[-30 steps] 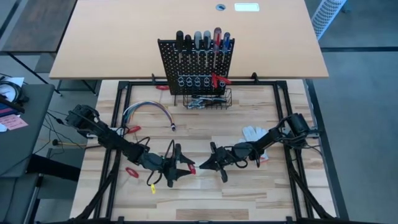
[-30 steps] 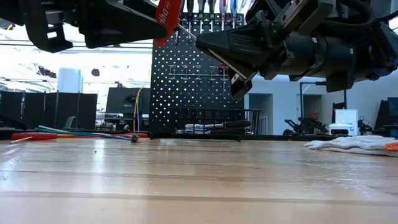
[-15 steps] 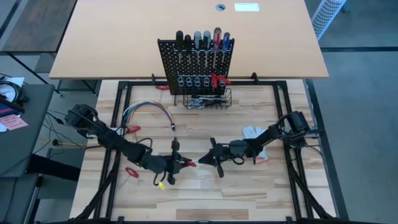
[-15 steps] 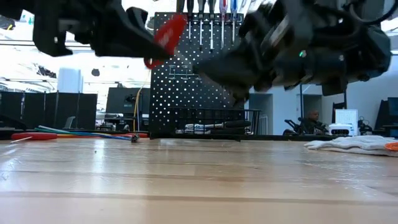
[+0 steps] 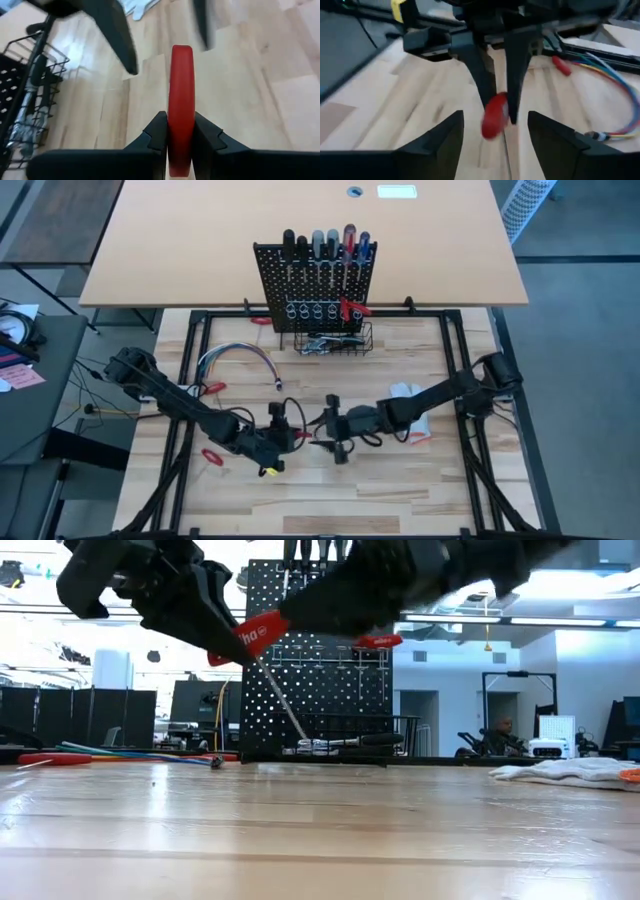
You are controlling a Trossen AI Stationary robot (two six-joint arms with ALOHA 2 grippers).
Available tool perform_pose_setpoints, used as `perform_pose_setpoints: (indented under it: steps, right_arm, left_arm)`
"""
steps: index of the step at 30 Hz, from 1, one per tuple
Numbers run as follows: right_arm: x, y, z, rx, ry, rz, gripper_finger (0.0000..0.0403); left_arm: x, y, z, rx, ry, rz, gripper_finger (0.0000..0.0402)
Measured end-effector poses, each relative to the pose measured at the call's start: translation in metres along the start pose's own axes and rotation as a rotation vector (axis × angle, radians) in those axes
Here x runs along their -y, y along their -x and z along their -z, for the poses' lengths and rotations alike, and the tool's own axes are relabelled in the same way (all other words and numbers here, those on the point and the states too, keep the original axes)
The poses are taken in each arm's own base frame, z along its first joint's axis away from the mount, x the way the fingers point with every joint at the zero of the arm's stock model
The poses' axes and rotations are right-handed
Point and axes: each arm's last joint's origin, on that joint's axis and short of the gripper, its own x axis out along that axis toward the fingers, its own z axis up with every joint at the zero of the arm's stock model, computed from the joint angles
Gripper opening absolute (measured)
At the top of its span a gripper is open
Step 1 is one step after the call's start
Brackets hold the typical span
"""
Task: Hang tools onto peg board
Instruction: Hang the middle right red hex key onto the black pegboard
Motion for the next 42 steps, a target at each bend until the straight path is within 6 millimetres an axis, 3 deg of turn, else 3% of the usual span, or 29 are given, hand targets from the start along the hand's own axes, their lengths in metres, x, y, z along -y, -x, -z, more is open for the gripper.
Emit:
perform_pose_setpoints:
  steps: [7,11,18,32,37,42]
  right_arm:
    - [-0.026,-0.006,-0.027,-0.104,0.059,0.183,0.0219]
    - [-0.032,-0.007,-0.027,-0.107,0.047,0.194,0.0209]
    - [-0.037,-0.034,-0.005,-0.147,0.097,0.225,0.0198]
    - [-0.037,-0.037,-0.015,-0.152,0.098,0.250,0.0102]
    - [-0.037,-0.037,-0.013,-0.162,0.068,0.257,0.0043]
    - [-0.039,-0.034,-0.012,-0.178,0.102,0.403,0.0040]
  left_arm:
    - [0.000,0.000,0.001,-0.008,0.008,-0.007,0.0037]
    - [0.000,0.000,0.001,-0.007,0.018,-0.007,0.0037]
    - [-0.001,-0.001,0.001,-0.010,0.033,-0.010,0.0037]
    - [-0.001,-0.001,0.003,-0.026,0.038,-0.009,0.0038]
    - [-0.001,-0.001,0.003,-0.027,0.035,-0.009,0.0092]
    - [-0.002,0.000,0.008,-0.068,0.010,-0.028,0.0151]
